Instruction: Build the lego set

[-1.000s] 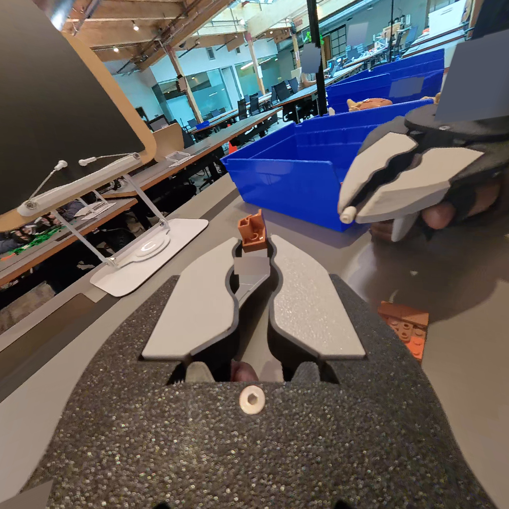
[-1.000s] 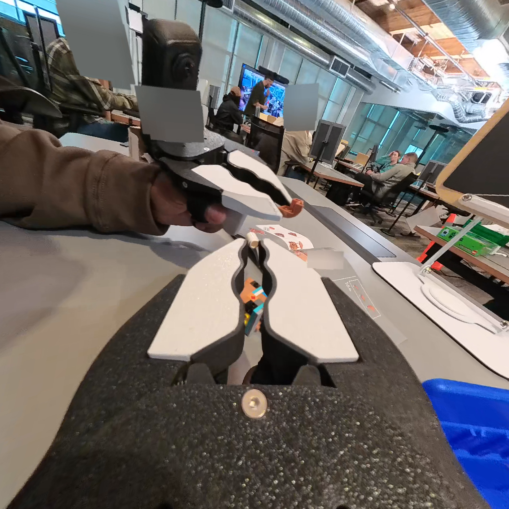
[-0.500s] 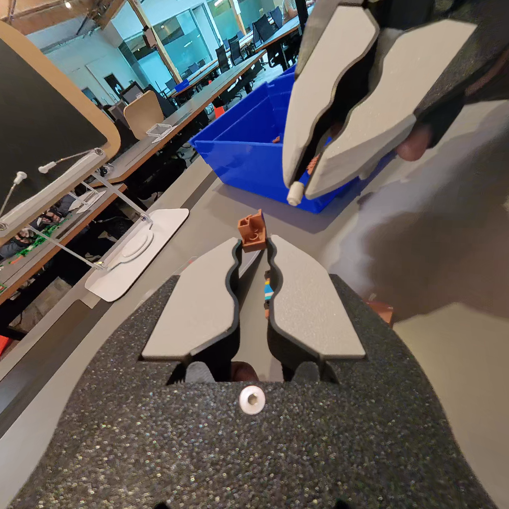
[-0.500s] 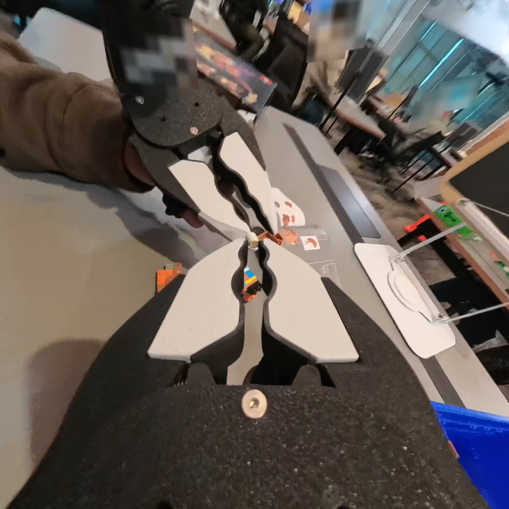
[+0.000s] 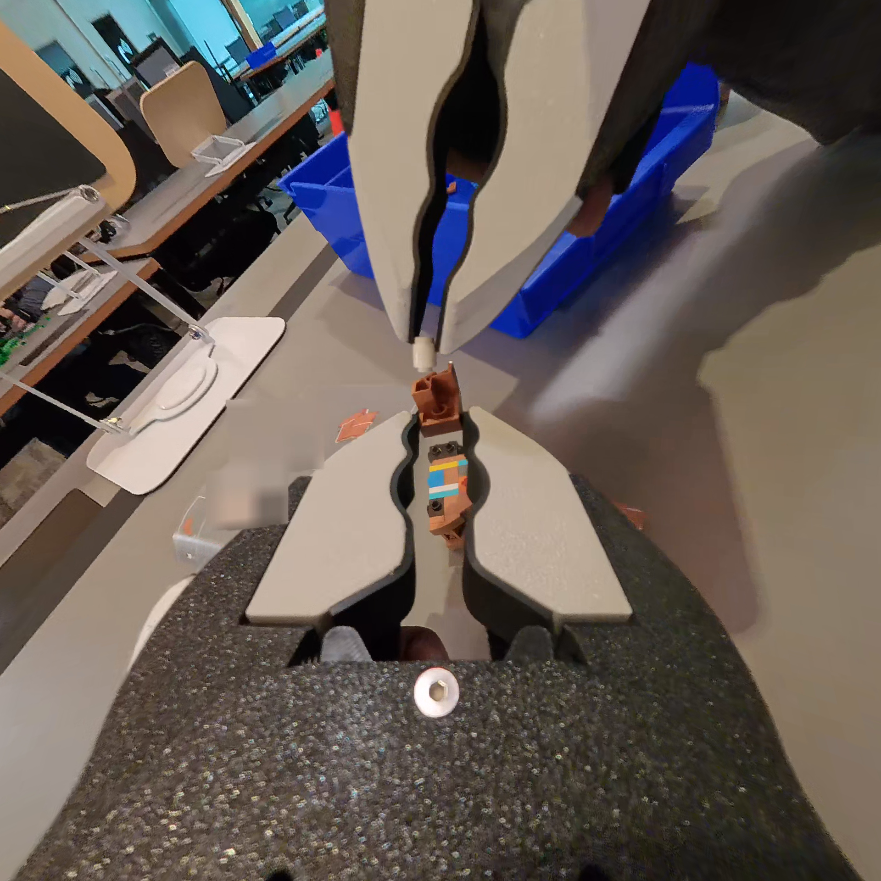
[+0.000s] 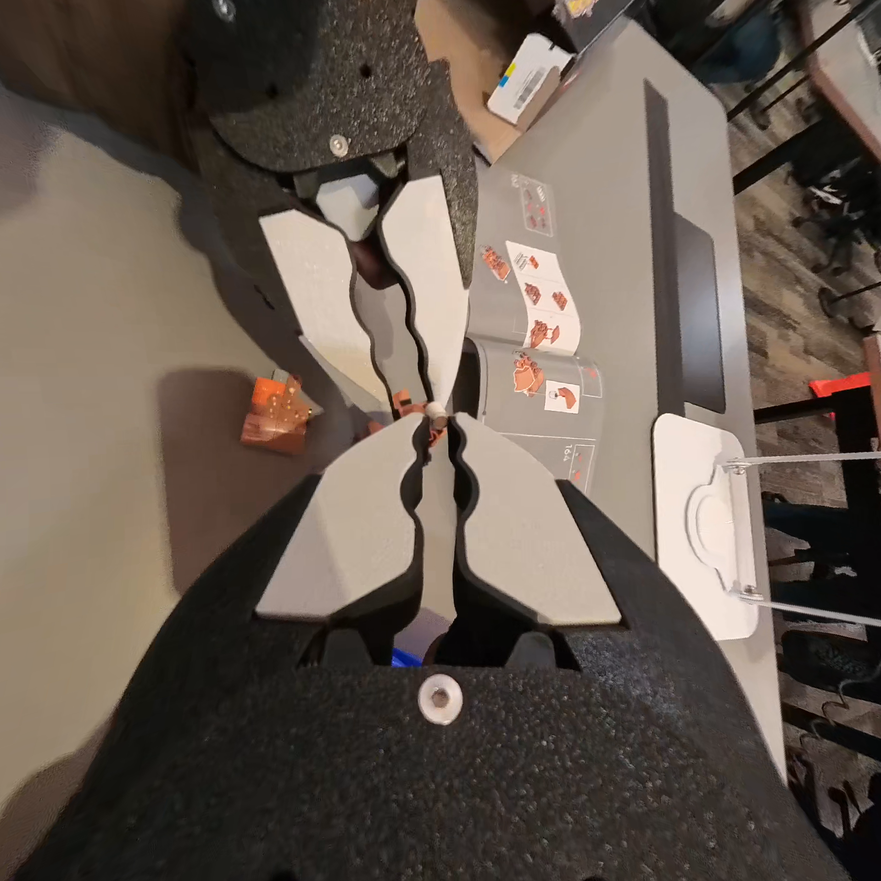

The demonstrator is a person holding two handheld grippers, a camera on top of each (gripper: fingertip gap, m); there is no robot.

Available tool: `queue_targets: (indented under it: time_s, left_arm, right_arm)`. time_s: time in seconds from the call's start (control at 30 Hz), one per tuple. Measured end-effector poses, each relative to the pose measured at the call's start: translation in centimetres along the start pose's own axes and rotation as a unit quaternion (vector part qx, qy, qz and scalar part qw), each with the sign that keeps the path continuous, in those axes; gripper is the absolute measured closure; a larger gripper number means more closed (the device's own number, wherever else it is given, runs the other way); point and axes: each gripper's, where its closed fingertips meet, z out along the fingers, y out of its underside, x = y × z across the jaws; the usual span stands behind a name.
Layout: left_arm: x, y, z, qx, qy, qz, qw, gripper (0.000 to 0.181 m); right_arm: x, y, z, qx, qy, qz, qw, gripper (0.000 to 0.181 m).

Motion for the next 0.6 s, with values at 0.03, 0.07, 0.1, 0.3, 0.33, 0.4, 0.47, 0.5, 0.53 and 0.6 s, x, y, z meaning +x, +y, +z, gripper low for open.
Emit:
queue_targets:
  time_s: [0.03,0.07,0.1,0.3,0.33,0.4,0.47,0.5,0.53,0.6]
  left_arm:
    - [0.0,0.1,0.1,-0.001,0.003,-0.007,1.000,0.164]
    - [0.1,0.2,0.1,-0.002,0.006,-0.013,1.000,0.164]
    - [0.1,0.3,0.1,-0.003,0.009,-0.018,1.000,0.164]
    - [0.6,0.2,0.2,-0.004,0.020,-0.021,1.000,0.164]
    - [0.7,0.2,0.2,-0.005,0.021,-0.021,1.000,0.164]
    - [0.8,0.3,0.3,-0.009,0.022,-0.020,1.000,0.164]
    - [0.9,0.3,0.3,-0.009,0.025,-0.022,0.999,0.164]
    - [0.9,0.3,0.3,-0.010,0.025,-0.023,0.999,0.164]
    - [0.9,0.4,0.3,-0.011,0.026,-0.023,0.999,0.164]
    - [0.9,0.5,0.4,-0.014,0.027,-0.024,0.999,0.164]
  right_arm:
    - [-0.1,0.2,0.1,-0.003,-0.005,0.000,1.000,0.175]
    - [-0.3,0.5,0.2,-0.006,-0.010,-0.001,1.000,0.174]
    - [-0.5,0.6,0.3,-0.009,-0.015,-0.003,1.000,0.174]
    - [-1.6,1.1,1.2,-0.022,-0.037,-0.012,0.999,0.174]
    - [-1.7,1.2,1.3,-0.026,-0.038,-0.014,0.999,0.174]
    - [-1.8,1.4,1.5,-0.032,-0.038,-0.017,0.999,0.174]
    - [-1.8,1.5,1.5,-0.036,-0.036,-0.018,0.999,0.174]
    - [-1.8,1.5,1.6,-0.038,-0.033,-0.019,0.999,0.174]
    - [-1.8,1.5,1.6,-0.040,-0.031,-0.021,0.998,0.174]
    - [-1.9,1.6,1.7,-0.046,-0.028,-0.028,0.998,0.174]
